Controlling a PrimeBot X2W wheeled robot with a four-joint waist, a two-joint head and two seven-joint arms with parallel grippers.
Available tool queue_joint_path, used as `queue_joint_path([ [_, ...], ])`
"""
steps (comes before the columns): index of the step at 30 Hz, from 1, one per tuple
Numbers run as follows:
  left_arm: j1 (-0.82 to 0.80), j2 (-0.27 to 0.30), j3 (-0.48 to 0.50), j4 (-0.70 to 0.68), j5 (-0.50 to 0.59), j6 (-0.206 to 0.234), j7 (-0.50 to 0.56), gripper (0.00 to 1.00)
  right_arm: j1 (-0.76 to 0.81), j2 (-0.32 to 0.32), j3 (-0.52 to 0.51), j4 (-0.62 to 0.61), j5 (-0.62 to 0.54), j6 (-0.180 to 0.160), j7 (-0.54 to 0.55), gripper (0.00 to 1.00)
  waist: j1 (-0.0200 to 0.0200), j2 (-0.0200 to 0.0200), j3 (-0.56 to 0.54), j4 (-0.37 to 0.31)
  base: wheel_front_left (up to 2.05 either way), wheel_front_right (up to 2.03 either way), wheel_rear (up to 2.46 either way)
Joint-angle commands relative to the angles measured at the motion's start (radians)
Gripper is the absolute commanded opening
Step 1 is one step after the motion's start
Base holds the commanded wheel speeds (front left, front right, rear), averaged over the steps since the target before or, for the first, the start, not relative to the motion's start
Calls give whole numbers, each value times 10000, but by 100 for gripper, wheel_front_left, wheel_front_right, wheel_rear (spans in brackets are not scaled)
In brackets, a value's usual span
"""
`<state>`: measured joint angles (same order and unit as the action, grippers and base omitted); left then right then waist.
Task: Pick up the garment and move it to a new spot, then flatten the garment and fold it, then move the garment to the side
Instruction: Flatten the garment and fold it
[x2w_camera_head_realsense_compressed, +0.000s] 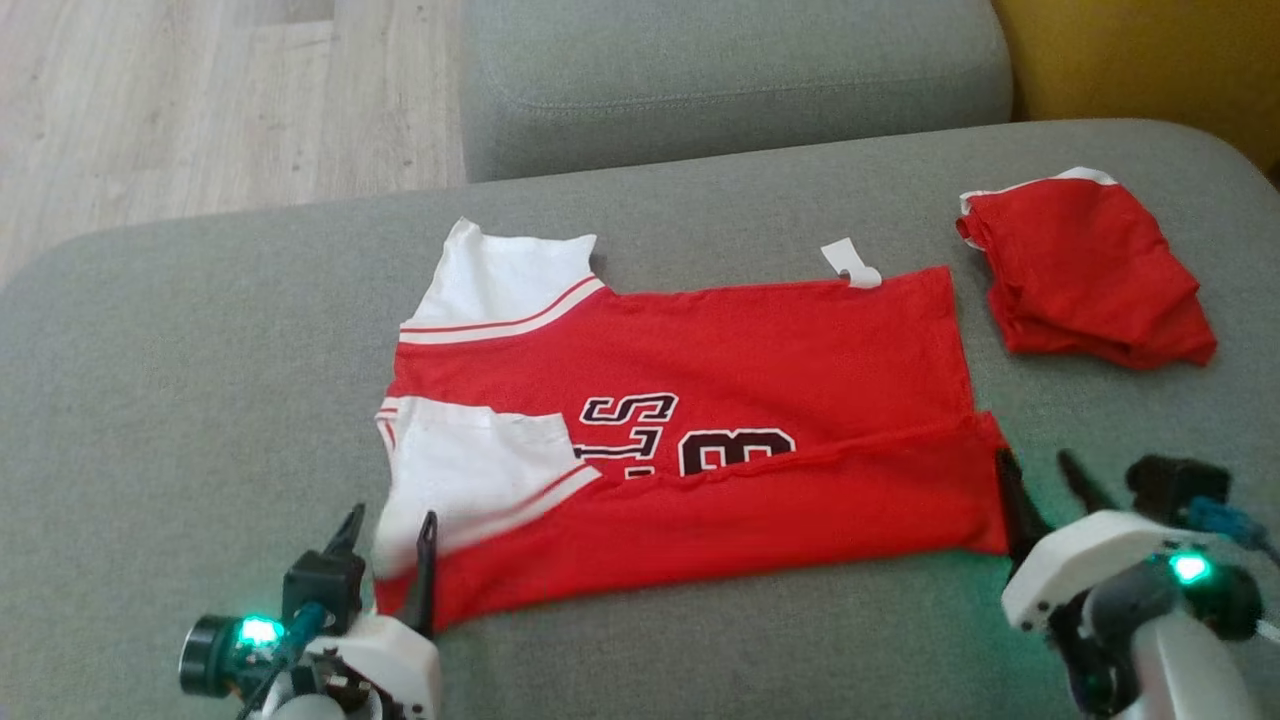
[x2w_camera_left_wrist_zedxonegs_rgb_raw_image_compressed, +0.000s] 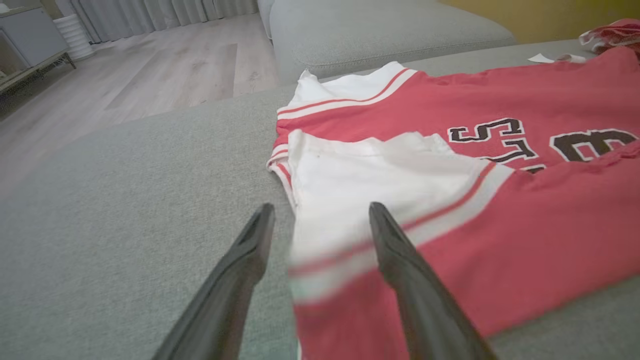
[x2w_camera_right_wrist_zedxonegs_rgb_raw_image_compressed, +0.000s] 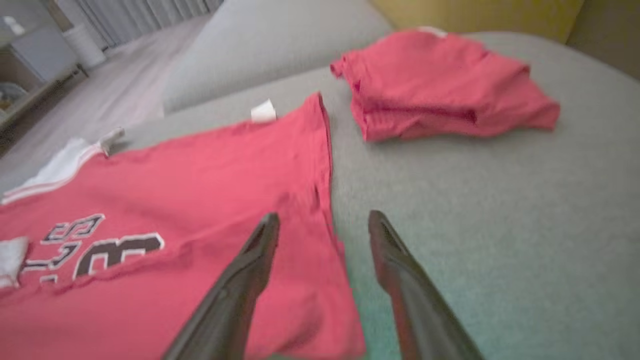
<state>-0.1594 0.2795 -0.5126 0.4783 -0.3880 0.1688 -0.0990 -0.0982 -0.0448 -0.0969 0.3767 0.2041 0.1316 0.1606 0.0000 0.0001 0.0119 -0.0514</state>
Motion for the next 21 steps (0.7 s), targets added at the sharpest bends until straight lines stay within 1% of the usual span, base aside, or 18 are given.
queue_joint_path([
  [1, -575, 270, 449, -349, -46, 120, -183, 100, -332, -58, 207, -525, 87, -9, -294, 100, 0, -1, 63, -23, 0, 0, 0],
  [4, -737, 223, 674, -613, -73, 293, -727, 100, -363, -57, 337, -1001, 382, -9, -1147, 100, 0, -1, 180, -69, 0, 0, 0],
  [6, -864, 192, 854, -867, -120, 312, -1114, 100, -377, -57, 505, -1203, 538, -9, -1719, 100, 0, -1, 270, -114, 0, 0, 0],
  [7, -1034, 192, 1050, -1232, -115, 272, -1402, 100, -417, -56, 618, -1334, 682, -9, -2280, 100, 0, -1, 408, -178, 0, 0, 0],
  [11, -1494, 367, 1430, -2045, 47, -21, -1600, 100, -695, -56, 867, -1418, 891, -9, -3147, 100, 0, -1, 840, -398, 0, 0, 0],
  [14, -2068, 830, 1569, -2314, 253, -452, -1616, 100, -1089, -56, 1101, -1404, 969, -9, -3447, 100, 0, -1, 1316, -640, 0, 0, 0],
  [16, -2726, 1196, 1587, -2301, 330, -819, -1512, 100, -1389, -56, 1179, -1415, 978, -9, -3580, 100, 0, -1, 1667, -794, 0, 0, 0],
  [18, -3586, 1616, 1434, -2119, 457, -1340, -980, 100, -1691, -55, 1245, -1432, 1031, -9, -3678, 100, 0, -1, 2034, -965, 0, 0, 0],
  [21, -5008, 2182, 1130, -1413, 529, -2232, 308, 100, -2133, -55, 1419, -1459, 1176, -9, -3816, 100, 0, -1, 2576, -1274, 0, 0, 0],
])
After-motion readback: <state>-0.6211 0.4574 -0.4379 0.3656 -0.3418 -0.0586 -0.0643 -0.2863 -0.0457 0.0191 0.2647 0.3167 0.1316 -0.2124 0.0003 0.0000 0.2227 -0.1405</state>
